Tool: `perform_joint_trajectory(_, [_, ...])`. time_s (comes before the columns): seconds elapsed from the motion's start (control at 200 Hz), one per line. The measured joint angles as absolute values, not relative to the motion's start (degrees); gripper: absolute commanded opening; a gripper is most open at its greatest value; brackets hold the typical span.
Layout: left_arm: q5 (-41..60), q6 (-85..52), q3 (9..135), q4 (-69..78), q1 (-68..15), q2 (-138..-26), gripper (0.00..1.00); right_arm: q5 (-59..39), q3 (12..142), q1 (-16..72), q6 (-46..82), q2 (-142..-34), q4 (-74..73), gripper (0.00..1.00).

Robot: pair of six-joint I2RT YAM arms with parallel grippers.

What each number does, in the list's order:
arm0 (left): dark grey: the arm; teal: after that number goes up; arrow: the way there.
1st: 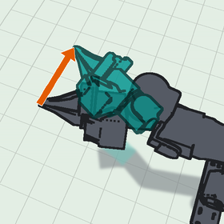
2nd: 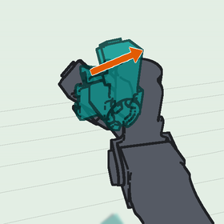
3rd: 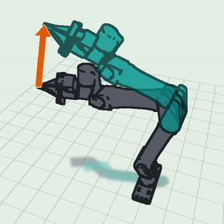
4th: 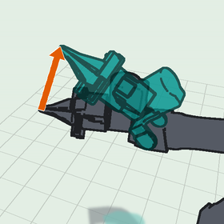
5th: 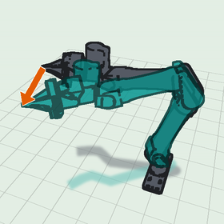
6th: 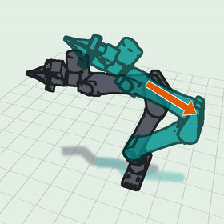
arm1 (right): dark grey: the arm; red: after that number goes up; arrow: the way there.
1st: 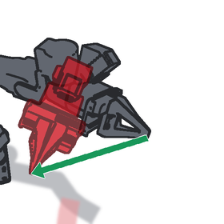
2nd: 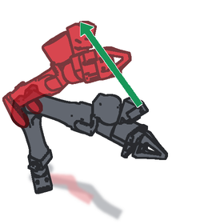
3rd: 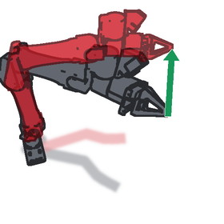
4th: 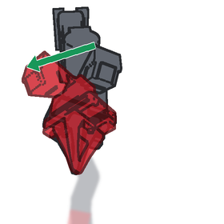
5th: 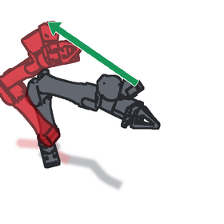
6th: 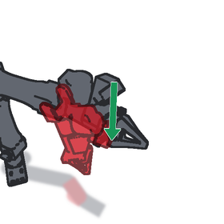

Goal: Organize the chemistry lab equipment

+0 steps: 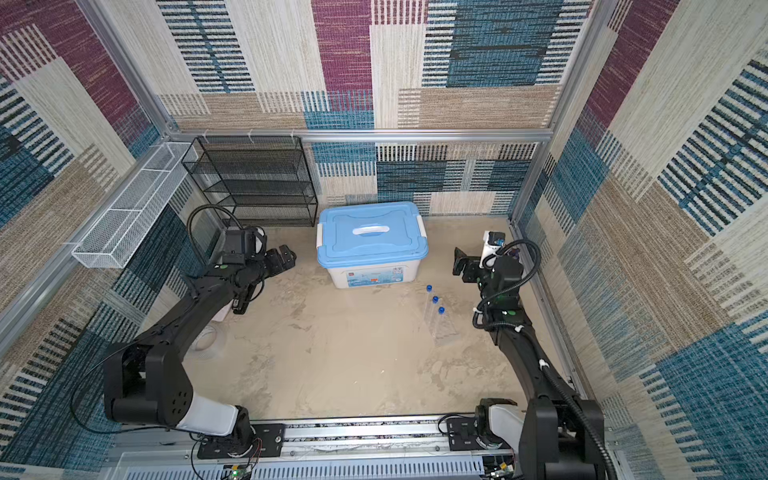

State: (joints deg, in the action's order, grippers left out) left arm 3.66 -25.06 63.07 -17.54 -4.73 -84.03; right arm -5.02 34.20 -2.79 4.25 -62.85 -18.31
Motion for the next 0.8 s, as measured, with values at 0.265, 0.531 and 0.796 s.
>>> perform_joint_trajectory(0.265, [-7.7,-16.29,48.01,-8.93,-4.64,-77.38,0.99,2.7,18.39,-3.44,2.02,-60.07,-31.38,0.99])
perform_joint_trajectory(0.531, [-12.95,-10.55,39.13,1.17,-4.62,-75.33,1.0,5.1,8.4,-3.46,1.43,-59.57,-44.73,0.99])
perform_joint_trajectory(0.796, [-13.93,-7.86,34.04,10.09,-4.62,-75.77,1.0,4.8,6.22,-3.49,1.45,-65.78,-52.51,0.99])
